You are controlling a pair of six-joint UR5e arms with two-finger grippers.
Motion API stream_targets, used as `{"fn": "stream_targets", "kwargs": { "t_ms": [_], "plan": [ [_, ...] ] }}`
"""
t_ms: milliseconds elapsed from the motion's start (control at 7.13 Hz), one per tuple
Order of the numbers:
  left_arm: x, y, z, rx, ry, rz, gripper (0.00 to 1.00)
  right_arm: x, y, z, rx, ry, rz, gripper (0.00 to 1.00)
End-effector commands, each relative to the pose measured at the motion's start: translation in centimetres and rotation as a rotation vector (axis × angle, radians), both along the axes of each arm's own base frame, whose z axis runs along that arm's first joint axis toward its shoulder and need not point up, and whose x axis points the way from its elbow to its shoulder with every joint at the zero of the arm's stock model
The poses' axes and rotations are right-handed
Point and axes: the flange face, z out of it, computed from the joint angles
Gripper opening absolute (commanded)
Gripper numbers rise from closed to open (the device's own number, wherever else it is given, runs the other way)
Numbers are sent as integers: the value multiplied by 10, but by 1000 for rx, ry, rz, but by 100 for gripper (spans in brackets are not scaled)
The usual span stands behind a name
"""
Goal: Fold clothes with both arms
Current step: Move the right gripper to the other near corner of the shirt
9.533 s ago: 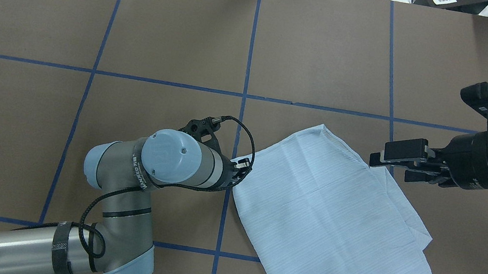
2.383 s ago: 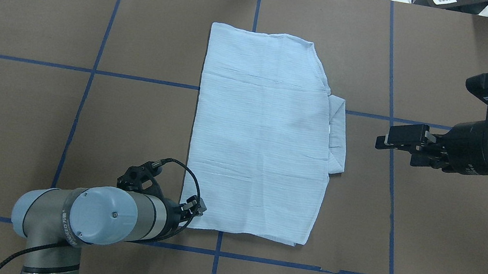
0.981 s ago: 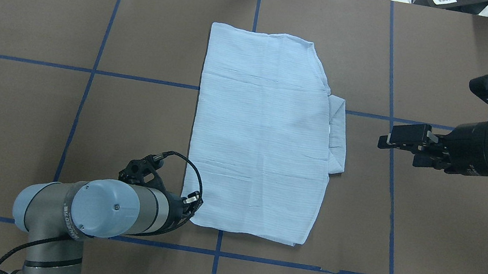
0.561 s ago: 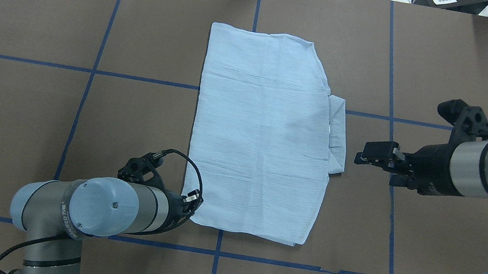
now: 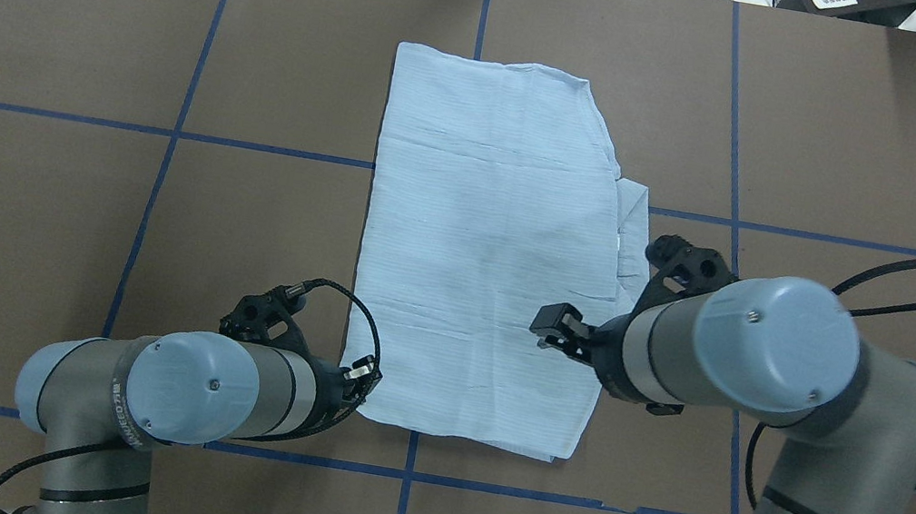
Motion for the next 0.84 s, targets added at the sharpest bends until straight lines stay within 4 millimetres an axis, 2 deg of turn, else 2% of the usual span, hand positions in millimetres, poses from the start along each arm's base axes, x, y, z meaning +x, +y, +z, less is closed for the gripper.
{"fn": "stream_targets", "kwargs": {
  "t_ms": [0, 140, 701],
  "plan": [
    [-2, 0, -2, 2, 3, 0, 0, -61, 23, 23, -50, 91, 25, 100],
    [-2, 0, -2, 2, 3, 0, 0, -80, 19, 25, -58, 109, 31, 100],
    [-2, 0, 0, 2, 0, -2, 0, -101, 38, 47, -122, 150, 33, 100]
  ]
}}
